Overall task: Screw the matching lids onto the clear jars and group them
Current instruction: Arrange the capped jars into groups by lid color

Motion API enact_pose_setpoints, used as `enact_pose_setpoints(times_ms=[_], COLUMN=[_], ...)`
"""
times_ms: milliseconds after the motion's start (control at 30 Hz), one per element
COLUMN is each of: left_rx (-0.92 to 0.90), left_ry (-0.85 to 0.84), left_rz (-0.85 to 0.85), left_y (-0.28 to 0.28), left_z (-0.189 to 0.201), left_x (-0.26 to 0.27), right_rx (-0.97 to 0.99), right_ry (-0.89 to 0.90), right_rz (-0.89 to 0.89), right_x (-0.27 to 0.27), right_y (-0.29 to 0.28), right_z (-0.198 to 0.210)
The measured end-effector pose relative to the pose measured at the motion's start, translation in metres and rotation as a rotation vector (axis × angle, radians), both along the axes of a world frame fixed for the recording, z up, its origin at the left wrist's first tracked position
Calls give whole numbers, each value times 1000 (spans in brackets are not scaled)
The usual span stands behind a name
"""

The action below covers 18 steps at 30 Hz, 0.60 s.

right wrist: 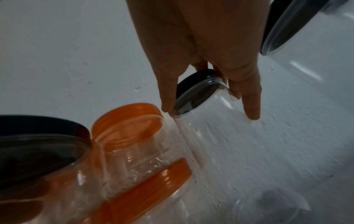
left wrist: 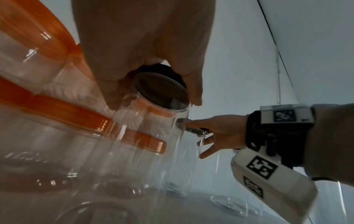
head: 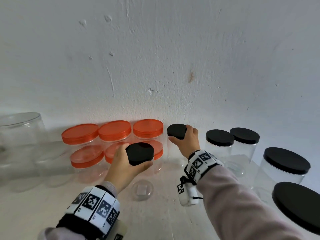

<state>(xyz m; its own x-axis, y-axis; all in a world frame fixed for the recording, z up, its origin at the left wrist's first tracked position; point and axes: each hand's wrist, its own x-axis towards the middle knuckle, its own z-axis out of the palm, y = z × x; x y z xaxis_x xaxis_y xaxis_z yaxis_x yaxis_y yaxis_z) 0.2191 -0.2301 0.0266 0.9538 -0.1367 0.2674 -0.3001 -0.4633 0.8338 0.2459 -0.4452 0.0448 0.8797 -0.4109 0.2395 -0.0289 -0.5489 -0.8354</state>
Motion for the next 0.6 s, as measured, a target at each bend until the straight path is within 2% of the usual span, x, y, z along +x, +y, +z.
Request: enact_pose_setpoints(times_ms=[367, 500, 600], left_rx=[31, 32, 19], left_ry=[3, -3, 0], left_rz=[-7, -9, -12], left_y=[1, 1, 1], left_z=[0, 0, -1], left_x=[1, 1, 2], right_rx=[-15, 18, 33], right_ry=[79, 66, -10], right_rz=[38, 48, 46], right_x=[30, 19, -6], right_y=[3, 3, 8], right_z=[-1, -1, 8])
